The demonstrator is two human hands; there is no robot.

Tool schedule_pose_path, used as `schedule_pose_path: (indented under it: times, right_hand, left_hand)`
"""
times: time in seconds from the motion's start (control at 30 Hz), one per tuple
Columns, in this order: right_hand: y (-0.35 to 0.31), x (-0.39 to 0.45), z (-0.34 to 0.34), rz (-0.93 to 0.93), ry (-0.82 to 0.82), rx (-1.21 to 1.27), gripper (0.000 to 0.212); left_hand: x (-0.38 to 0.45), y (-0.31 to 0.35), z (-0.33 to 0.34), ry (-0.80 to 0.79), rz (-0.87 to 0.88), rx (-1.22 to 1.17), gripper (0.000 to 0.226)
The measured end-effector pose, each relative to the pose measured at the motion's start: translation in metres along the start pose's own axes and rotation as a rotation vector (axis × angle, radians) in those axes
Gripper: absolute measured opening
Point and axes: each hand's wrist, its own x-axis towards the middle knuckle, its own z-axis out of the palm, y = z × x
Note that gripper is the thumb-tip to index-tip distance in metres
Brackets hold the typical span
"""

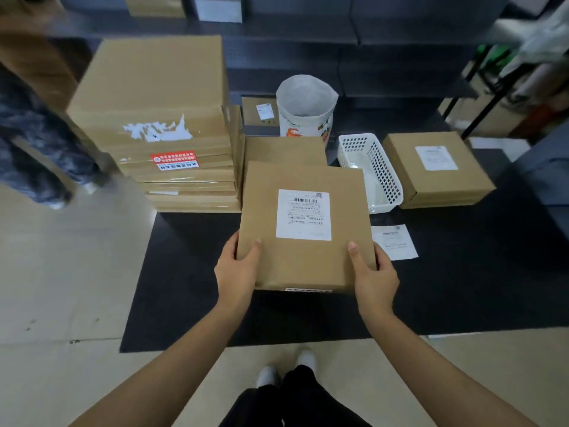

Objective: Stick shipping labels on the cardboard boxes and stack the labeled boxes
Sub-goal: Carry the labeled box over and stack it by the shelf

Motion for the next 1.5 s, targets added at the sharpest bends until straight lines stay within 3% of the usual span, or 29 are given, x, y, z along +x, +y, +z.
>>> schedule_pose_path:
  times: [0.3,0.7,0.83,1.1,1.37,1.5]
  right_hand:
    - [0.004,0.038,-0.08,0.023,0.101,0.025,0.052]
    - [0.011,0.165,-0.281,-0.005,0.105,-0.031,0.048]
    - [0.006,0.199,-0.315,-0.021,0.088,-0.051,0.049]
    - [-0.034,0.283,-0.305,-0.056,0.043,-0.045,0.043]
    - [-0.082,0.386,-0.266,-0.1,0.021,-0.061,0.035]
    - [-0.087,0.431,-0.251,-0.092,-0.003,-0.102,0.043]
  left_hand:
    - [-0.031,0.01,0.086,-0.103,0.014,-0.008,0.052]
    - [-0.127,0.011,0.302,-0.092,-0.024,-0.06,0.045]
    - [-0.142,0.019,0.345,-0.09,-0.033,-0.073,0.039]
    - [-0.093,0.065,0.399,-0.068,0.015,-0.033,0.03]
    - [-0.001,0.116,0.458,-0.072,0.099,-0.007,0.038]
    - [0.034,0.116,0.483,-0.074,0.063,-0.001,0.04]
